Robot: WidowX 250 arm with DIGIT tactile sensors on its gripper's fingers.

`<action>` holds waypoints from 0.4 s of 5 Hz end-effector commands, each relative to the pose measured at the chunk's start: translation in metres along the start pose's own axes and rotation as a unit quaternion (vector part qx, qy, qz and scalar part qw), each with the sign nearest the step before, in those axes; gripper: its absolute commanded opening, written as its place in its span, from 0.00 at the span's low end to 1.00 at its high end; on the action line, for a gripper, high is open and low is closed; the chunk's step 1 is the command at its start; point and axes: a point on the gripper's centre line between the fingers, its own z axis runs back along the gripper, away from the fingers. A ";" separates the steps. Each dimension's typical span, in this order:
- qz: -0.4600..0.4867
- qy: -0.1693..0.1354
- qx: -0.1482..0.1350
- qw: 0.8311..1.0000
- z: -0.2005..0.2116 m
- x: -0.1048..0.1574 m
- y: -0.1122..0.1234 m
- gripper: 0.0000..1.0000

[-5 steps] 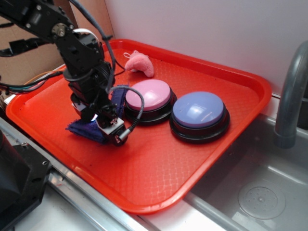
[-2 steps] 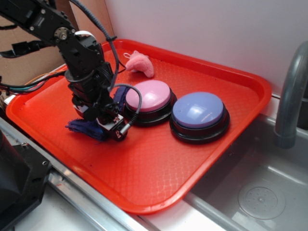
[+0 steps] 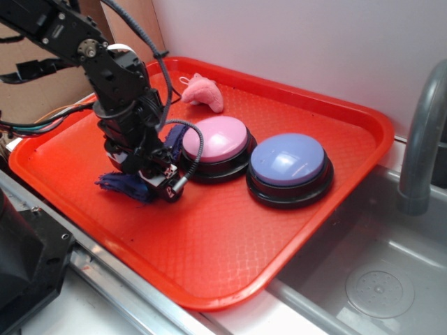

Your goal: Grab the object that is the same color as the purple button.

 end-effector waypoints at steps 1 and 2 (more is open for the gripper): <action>0.010 -0.002 0.004 1.000 0.007 0.000 0.007 0.00; 0.025 -0.002 0.016 1.000 0.027 0.002 0.010 0.00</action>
